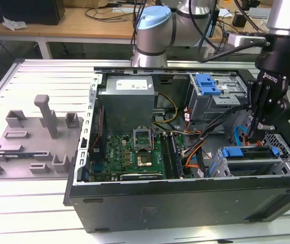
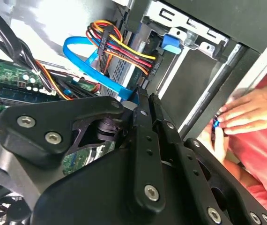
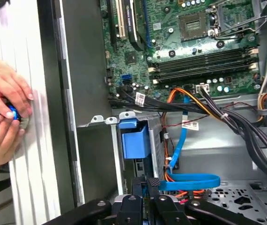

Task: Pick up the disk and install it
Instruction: 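Insert the second disk wire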

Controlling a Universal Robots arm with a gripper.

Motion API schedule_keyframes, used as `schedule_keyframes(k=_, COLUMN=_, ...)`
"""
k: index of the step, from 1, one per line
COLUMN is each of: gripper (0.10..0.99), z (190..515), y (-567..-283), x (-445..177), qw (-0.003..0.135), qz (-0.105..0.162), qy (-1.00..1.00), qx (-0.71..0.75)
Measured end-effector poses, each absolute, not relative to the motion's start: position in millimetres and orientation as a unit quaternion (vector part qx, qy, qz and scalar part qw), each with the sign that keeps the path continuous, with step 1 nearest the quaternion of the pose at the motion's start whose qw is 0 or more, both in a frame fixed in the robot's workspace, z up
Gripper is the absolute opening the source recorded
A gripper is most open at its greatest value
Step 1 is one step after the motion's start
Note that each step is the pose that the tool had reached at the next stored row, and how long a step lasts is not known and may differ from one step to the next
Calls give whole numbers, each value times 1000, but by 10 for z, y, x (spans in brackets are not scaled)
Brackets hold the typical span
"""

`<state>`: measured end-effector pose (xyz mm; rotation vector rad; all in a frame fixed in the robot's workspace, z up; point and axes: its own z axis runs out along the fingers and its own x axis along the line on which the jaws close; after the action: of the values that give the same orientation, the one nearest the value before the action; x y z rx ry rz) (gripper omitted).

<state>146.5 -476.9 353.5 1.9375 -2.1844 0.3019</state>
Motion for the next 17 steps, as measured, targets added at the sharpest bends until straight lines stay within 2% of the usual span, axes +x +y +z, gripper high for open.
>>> schedule_keyframes(k=2, gripper=161, z=3538, y=-4839, x=1465, qw=84, qz=86, qy=-743, qx=659)
schedule_keyframes(k=6, gripper=161, z=3540, y=-4914, x=1465, qw=62, qz=68, qy=-745, qx=660)
schedule_keyframes(k=9, gripper=161, z=3541, y=-5020, x=1465, qw=33, qz=42, qy=-748, qx=662)
schedule_keyframes(k=13, gripper=161, z=3540, y=-5158, x=1458, qw=21, qz=29, qy=-748, qx=662)
schedule_keyframes(k=17, gripper=161, z=3541, y=-5208, x=1457, qw=18, qz=26, qy=-748, qx=663)
